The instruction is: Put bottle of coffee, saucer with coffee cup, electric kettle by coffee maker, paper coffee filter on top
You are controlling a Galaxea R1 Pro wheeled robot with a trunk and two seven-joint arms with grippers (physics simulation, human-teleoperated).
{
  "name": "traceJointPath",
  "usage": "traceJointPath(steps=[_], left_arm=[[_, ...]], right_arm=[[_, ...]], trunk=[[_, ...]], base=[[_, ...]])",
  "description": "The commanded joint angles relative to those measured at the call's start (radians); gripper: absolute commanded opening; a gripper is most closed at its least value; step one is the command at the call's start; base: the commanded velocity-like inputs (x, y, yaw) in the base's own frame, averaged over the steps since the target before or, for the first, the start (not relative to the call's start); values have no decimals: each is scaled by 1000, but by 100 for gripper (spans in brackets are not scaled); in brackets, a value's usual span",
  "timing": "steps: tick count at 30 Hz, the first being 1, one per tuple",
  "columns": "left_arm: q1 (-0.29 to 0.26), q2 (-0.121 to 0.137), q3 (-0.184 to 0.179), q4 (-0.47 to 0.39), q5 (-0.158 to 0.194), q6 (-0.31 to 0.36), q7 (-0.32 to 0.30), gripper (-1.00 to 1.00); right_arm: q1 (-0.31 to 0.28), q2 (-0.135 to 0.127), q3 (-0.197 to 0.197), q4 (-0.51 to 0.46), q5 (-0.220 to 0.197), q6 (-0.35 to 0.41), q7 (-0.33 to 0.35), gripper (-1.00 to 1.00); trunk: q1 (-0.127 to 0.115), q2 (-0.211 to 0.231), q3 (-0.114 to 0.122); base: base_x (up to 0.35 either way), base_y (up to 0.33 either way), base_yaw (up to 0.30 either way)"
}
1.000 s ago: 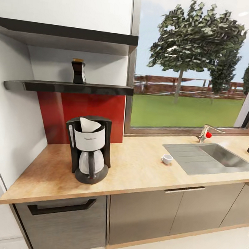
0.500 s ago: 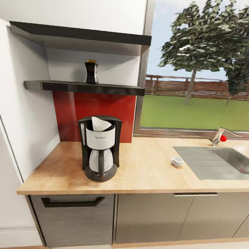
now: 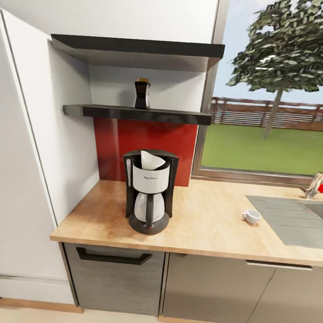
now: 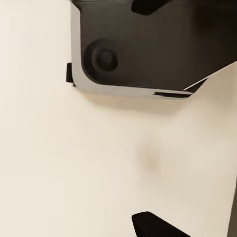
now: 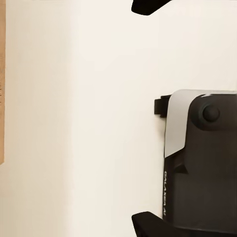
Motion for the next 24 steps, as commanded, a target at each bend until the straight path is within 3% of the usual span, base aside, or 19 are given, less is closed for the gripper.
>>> traceJointPath(steps=[1,6,7,9,11,12,13,15,20,22,24], left_arm=[[-3,0,0,0,-2,-3,1,100],[-8,5,-3,-58,-6,-8,-8,100],[-7,6,-4,-112,-6,-8,-9,100],[2,13,-4,-296,-6,-29,-12,100],[3,15,-4,-382,-7,-46,-13,100],[4,17,-5,-495,-6,-55,-15,100],[4,17,-5,-527,-6,-56,-16,100],[4,24,-4,-678,-9,-54,-127,100],[4,70,3,-874,-2,-18,-303,100],[-4,76,5,-1036,1,129,-398,100],[-8,78,6,-1120,2,200,-446,100]], right_arm=[[0,-1,9,-2,-10,6,2,100],[1,-6,10,-2,-9,7,3,100],[2,-6,10,-2,-8,8,4,100],[14,-7,11,-1,-5,9,5,100],[27,-7,12,-1,5,9,5,100],[47,-11,13,-1,33,9,4,100],[54,-12,13,-1,39,9,4,100],[88,-13,13,-1,50,9,4,100],[95,-13,13,-2,51,9,4,100],[95,-13,13,-2,51,5,3,100],[95,-12,13,-2,50,4,3,100]], trunk=[[0,-1,-1],[0,-1,-2],[0,-1,-2],[0,-1,-2],[0,-1,-2],[0,-1,-2],[0,-1,-2],[0,-1,-2],[0,-1,-2],[0,-1,-2],[0,-1,-2]], base=[[0,0,258],[0,0,78],[0,0,19],[0,0,5],[0,0,2],[0,0,0],[0,0,0],[0,0,0],[0,0,0],[0,0,0],[0,0,0]])
